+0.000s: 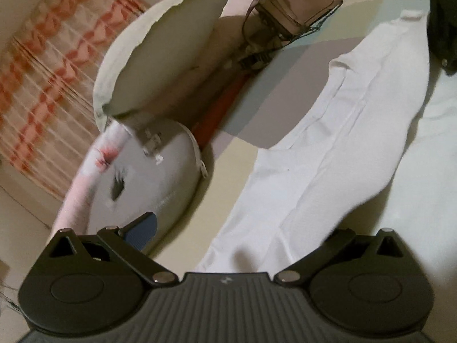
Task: Fold clothes
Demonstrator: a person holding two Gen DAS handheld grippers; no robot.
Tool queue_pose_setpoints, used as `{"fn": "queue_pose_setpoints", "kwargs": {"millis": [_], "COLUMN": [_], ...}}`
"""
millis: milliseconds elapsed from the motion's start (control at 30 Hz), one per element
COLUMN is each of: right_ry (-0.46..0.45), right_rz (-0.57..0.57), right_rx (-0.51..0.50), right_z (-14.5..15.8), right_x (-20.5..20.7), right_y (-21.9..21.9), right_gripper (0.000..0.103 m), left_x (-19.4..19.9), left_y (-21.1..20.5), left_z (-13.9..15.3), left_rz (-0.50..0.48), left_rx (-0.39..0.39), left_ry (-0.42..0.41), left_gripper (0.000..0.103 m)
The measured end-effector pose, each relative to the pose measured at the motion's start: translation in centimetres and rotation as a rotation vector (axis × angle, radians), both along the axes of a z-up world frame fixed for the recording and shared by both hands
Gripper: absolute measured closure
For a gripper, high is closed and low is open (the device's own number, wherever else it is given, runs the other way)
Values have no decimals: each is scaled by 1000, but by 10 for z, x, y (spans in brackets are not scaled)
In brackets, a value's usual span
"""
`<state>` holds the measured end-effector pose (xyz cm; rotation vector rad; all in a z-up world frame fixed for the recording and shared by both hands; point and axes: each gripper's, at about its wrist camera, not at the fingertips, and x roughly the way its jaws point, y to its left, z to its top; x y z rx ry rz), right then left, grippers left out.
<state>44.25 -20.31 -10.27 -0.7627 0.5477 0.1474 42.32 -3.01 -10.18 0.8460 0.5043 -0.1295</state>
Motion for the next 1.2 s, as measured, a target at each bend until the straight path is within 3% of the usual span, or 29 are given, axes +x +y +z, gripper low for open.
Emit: {"fn": "queue_pose_setpoints", "kwargs": {"millis": [167,267,333,433,567,700,1000,1100,1200], "right_ry": [129,162,157,135,195,221,57,77,150], "right_rz": [15,29,25,4,-34,-12,24,62,143], "right_rx": [179,219,221,231,370,516,537,593,561], "right_z": [22,27,30,34,40,49,78,85,76], "right_x": [-23,-28,-23,-4,30,32,-13,-28,-40], "right_y": [-28,-38,-41,-47,-65,-82,-101,-110,-106], "right_gripper": [0,0,0,0,0,0,0,0,0], "left_x": [-21,-17,-5,26,65,73,53,32,10], "left_y": [18,28,31,35,39,46,75,80,77], "left_z": [21,30,34,43,49,53,76,84,79], "left_rz": [-8,2,26,68,137,162,234,193,118], "left_rx": [-106,-158,-178,-269,-382,-445,-438,-484,-562], "left_ry": [76,100,103,124,178,173,71,107,211], "left_gripper": [1,1,1,1,1,1,1,1,1]}}
